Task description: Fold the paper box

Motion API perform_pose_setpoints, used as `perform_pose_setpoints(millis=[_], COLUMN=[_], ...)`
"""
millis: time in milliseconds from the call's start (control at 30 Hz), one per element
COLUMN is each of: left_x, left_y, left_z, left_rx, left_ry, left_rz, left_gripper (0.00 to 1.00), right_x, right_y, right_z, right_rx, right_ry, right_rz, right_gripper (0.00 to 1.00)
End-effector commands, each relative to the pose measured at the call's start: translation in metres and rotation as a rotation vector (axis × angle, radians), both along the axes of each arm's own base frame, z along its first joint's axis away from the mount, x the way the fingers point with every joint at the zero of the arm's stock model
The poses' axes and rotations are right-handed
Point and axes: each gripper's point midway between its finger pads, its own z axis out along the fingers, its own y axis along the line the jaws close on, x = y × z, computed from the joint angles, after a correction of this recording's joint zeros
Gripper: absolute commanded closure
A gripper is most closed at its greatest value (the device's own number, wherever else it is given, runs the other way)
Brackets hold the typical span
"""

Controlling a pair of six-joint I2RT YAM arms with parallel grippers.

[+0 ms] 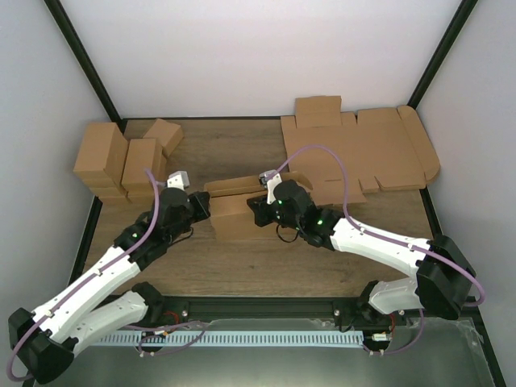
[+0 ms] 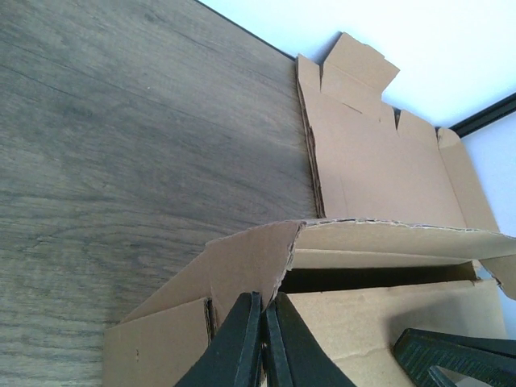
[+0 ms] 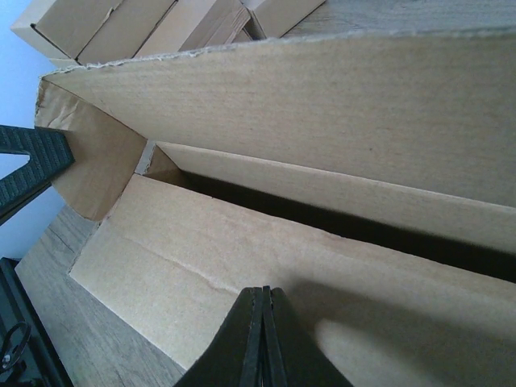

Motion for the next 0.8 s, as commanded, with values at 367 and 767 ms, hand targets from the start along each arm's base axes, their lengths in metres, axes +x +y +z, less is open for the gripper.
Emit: perform_pose_setpoints(millis=[367, 767], left_x=[-0.019, -0.020], left_y=[-0.003, -0.004], left_z=[-0.022, -0.014], left_rx=[0.097, 0.142], left_ry=[0.140, 0.147], left_rz=[-0.063, -0.094], left_gripper=[0.96, 0.96], right_x=[-0.008, -0.006], right_y=[-0.014, -0.015], right_z=[-0.037, -0.036], right_rx=[-0.108, -0.118], right_ry=[0.071, 0.066], right_rz=[-0.020, -0.030], right_gripper=[0.99, 0.99])
